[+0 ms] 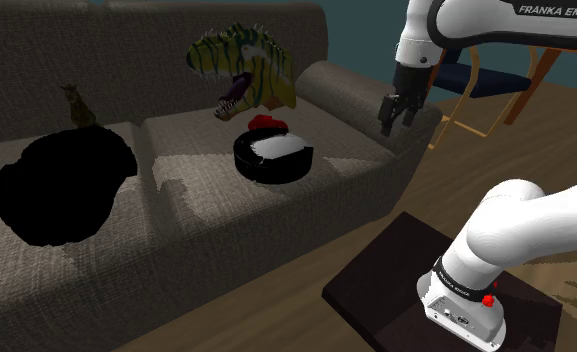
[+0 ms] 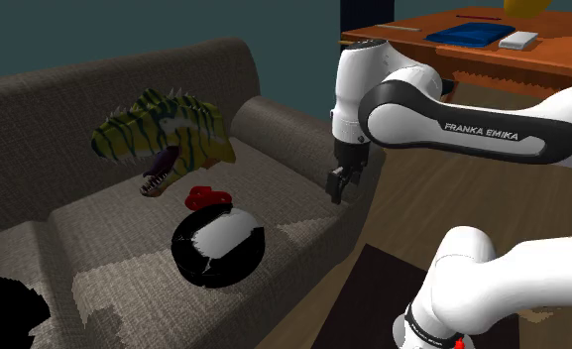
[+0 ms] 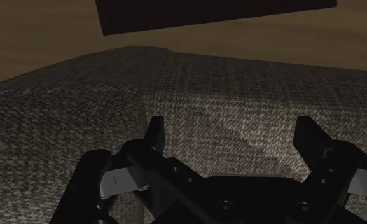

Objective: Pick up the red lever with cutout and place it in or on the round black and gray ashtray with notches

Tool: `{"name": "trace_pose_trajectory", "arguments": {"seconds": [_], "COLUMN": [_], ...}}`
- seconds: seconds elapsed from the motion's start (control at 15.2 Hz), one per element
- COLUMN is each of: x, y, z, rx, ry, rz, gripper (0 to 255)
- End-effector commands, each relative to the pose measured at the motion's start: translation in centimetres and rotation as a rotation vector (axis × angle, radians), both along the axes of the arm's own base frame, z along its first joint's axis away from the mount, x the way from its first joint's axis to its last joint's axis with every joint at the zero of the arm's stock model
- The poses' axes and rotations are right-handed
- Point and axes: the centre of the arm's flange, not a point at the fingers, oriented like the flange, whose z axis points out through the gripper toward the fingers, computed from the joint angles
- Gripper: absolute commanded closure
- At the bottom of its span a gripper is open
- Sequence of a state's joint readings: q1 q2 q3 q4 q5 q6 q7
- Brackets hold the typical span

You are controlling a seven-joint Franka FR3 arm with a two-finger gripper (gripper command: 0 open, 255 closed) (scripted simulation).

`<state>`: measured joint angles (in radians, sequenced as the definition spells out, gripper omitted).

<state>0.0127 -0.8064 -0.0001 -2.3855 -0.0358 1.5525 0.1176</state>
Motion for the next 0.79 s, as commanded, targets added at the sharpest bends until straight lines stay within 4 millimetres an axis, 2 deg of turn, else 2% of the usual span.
{"name": "trace_pose_trajectory", "arguments": {"seconds": [0.0,0.73], "x": [0.0,13.5], "y": [0.0,5.4], "z": [0.0,-1.5], "rx": [0.0,0.013], "ry": [0.0,0.011], "rz": [0.0,0.043], "gripper": [0,0]}}
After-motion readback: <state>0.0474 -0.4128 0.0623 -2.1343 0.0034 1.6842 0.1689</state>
